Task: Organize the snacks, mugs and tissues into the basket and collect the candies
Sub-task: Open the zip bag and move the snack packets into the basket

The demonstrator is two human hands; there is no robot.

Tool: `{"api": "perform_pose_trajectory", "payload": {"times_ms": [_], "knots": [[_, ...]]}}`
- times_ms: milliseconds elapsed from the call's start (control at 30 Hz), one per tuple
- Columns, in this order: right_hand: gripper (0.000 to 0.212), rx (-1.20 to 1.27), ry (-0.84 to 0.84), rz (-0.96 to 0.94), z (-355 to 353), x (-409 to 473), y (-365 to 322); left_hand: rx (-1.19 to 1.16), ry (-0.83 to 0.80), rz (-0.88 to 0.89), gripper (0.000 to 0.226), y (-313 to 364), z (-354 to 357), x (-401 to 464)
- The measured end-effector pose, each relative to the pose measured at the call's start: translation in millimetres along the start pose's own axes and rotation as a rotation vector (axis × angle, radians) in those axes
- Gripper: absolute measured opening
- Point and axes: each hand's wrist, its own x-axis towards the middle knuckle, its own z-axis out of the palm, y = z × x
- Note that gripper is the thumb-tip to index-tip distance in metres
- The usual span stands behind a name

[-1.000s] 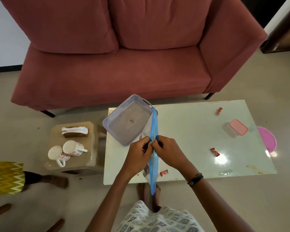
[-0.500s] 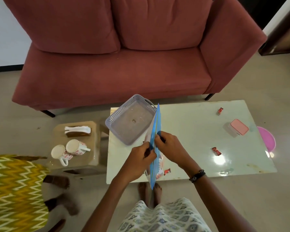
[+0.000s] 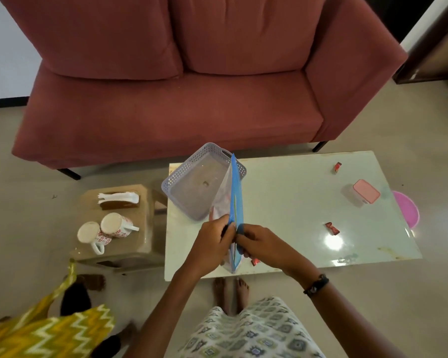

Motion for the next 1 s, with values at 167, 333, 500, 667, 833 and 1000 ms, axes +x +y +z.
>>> {"api": "perform_pose_trajectory", "payload": {"times_ms": [167,333,500,667,833,1000], "knots": [[0.029,0.058,0.167,-0.103,8,8,6,-0.196,-0.106,-0.173,0.029,-2,-6,-9],[0.03,0.098,0.051,-0.116,9,6,7,-0.403,-0.187,-0.352,0.032,-1,-12,-6],[0.034,0.461,0.098,-0.124,21,1,6,-0.614,-0.179,-0.32,0.03,6,-14,-8],[0.03,0.747,0.151,-0.168,26,-5,0,-0.748,-0.081,-0.299,0.023,13,-10,-9],[0.029,1.032,0.34,-0.089,24,-3,-7,-0.948,0.131,-0.406,0.035,23,-3,-14],[0.036,0.856,0.259,-0.218,12,-7,-12,-0.891,0.029,-0.36,0.04,39,-16,-14]]}}
